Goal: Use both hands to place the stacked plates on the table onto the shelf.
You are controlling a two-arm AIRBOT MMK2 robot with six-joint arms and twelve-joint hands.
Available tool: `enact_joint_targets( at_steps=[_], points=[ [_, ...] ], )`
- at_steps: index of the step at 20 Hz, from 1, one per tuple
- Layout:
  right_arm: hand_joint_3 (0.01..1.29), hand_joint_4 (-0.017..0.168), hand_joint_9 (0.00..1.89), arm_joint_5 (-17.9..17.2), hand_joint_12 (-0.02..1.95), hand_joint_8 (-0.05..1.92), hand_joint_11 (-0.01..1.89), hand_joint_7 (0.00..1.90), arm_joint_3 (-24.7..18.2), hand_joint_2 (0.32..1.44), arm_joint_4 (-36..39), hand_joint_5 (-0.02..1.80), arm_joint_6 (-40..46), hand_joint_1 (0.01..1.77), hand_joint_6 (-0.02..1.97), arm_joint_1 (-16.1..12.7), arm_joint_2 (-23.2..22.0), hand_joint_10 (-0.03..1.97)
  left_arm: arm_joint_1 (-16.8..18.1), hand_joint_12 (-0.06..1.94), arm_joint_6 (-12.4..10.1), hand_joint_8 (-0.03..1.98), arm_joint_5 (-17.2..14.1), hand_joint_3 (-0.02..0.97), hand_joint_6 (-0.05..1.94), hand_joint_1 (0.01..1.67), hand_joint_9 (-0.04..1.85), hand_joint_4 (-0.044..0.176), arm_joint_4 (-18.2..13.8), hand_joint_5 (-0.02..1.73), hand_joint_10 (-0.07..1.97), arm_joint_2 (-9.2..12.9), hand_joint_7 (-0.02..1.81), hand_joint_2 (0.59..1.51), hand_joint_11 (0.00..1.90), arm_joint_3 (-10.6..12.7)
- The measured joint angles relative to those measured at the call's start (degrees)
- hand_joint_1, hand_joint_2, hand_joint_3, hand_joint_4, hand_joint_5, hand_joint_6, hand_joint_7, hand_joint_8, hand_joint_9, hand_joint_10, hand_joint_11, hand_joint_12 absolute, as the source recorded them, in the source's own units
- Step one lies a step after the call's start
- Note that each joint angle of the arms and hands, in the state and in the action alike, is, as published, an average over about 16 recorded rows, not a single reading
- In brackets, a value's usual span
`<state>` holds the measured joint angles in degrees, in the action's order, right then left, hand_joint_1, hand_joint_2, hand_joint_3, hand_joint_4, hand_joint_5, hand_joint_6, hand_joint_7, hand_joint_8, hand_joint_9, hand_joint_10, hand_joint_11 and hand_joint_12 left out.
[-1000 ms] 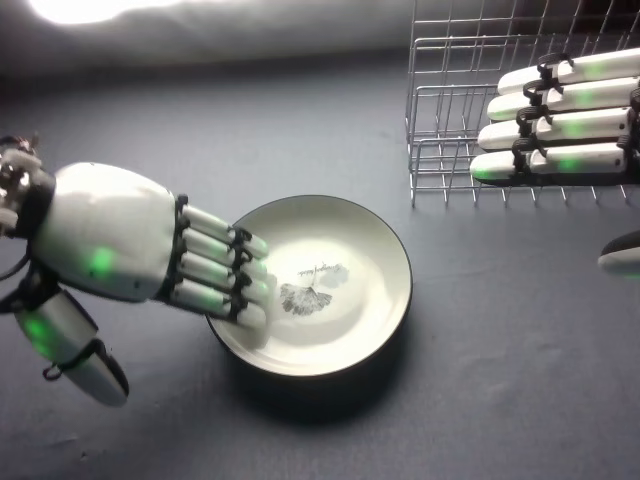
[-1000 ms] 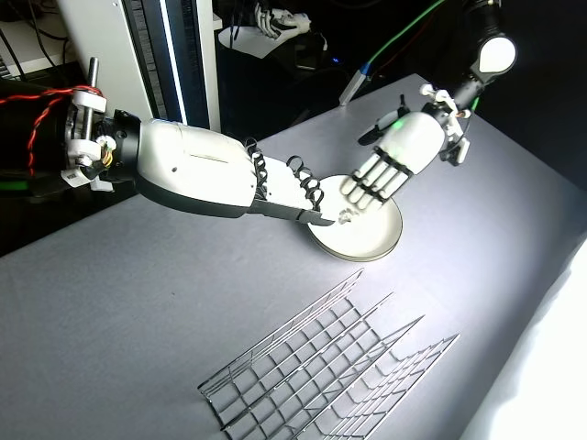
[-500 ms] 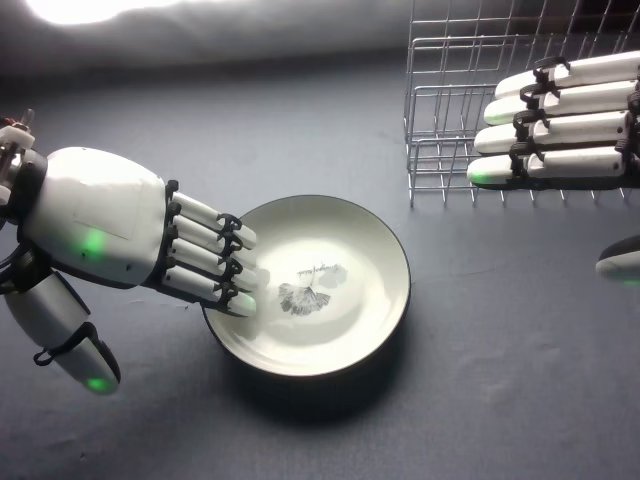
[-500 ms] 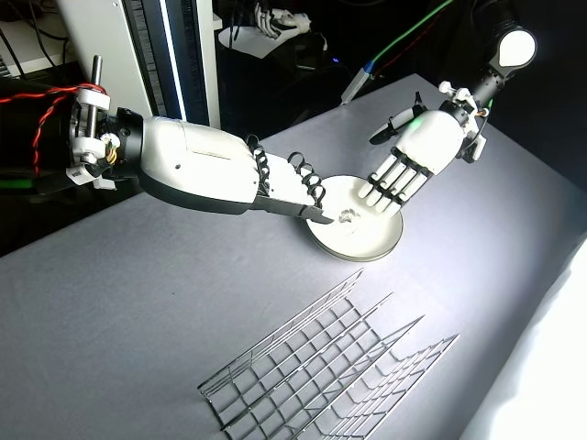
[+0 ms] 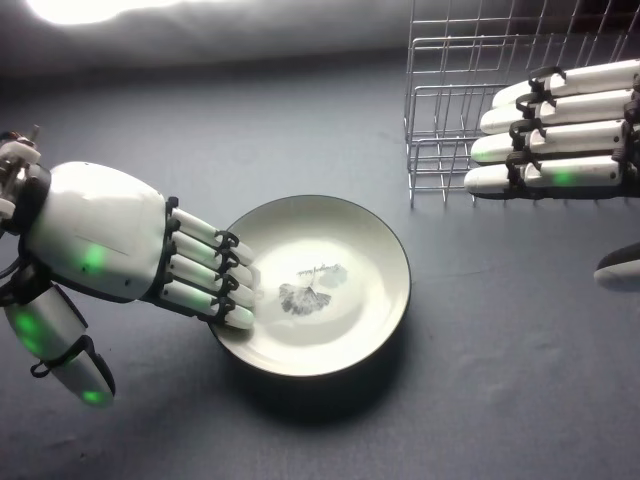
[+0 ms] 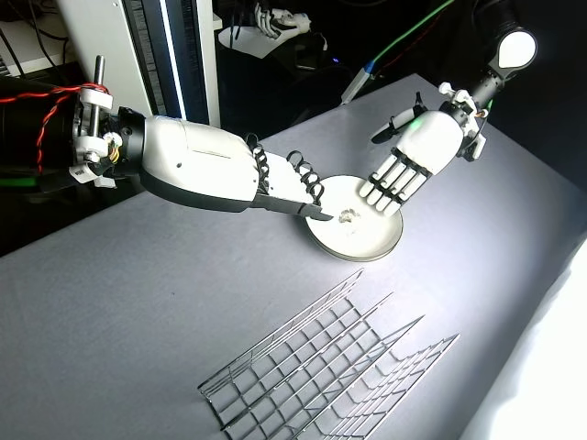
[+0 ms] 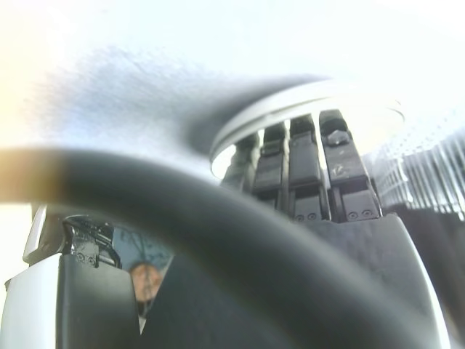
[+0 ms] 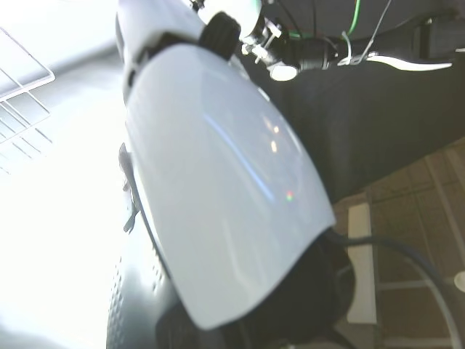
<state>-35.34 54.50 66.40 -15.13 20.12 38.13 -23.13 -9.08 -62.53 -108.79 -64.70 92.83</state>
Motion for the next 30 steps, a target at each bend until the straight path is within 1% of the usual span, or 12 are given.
enact_joint_targets(
  at_steps=[8, 16, 19, 21, 23, 30],
  points=[
    [0.01, 0.004, 0.02, 0.00, 0.05, 0.02, 0.02, 0.02, -0.19, 1.39, -0.07, 0.03, 0.02, 0.03, 0.02, 0.09, 0.00, 0.02, -1.78, 0.01, 0.53, -0.01, 0.97, 0.008, -0.02, 0.01, 0.01, -0.005, 0.51, -0.01, 0.00, -0.63, -0.01, 1.124, 0.01, -0.67],
    [0.01, 0.004, 0.02, 0.00, 0.02, 0.02, 0.02, 0.02, -0.51, 1.40, -0.08, 0.02, 0.03, 0.03, 0.02, 0.11, 0.00, 0.02, -2.73, 0.01, 1.06, -0.02, 3.42, 0.008, -0.03, 0.01, 0.00, -0.008, 1.87, -0.01, 0.00, -1.84, -0.01, 1.126, 0.01, -2.86],
    [0.01, 0.004, 0.02, 0.02, 0.03, 0.02, 0.02, 0.02, -0.64, 1.39, -0.08, 0.02, 0.03, 0.06, 0.02, 0.13, 0.00, 0.02, -2.84, 0.01, 1.11, -0.02, 4.38, 0.008, -0.03, 0.01, 0.00, -0.008, 2.42, -0.01, -0.01, -2.48, -0.01, 1.127, 0.01, -3.70],
    [0.01, 0.004, 0.02, 0.21, 0.06, 0.02, 0.02, 0.02, -0.72, 1.37, -0.04, 0.02, 0.03, 0.12, 0.02, 0.13, 0.02, 0.02, -2.85, 0.01, 1.11, -0.02, 4.92, 0.008, -0.03, 0.01, 0.00, -0.008, 2.72, -0.01, 0.00, -2.93, -0.01, 1.127, 0.01, -4.12],
    [0.01, 0.004, 0.02, 0.66, 0.10, 0.02, 0.02, 0.02, -0.78, 1.33, 0.18, 0.02, 0.06, 0.23, 0.02, 0.14, 0.12, 0.02, -2.83, 0.01, 1.11, -0.02, 5.37, 0.008, -0.03, 0.01, 0.00, -0.008, 2.97, -0.01, 0.00, -3.38, -0.01, 1.128, 0.01, -4.41],
    [0.01, 0.004, 0.02, 3.26, 0.16, 0.02, 0.02, 0.02, -0.88, 1.15, 1.19, 0.02, 0.55, 0.68, 0.02, 0.76, 1.56, 0.02, -2.48, 0.01, 0.97, -0.02, 6.30, 0.007, -0.03, 0.01, 0.00, -0.008, 3.83, -0.01, 0.00, -4.90, -0.01, 1.129, 0.01, -4.53]
  ],
)
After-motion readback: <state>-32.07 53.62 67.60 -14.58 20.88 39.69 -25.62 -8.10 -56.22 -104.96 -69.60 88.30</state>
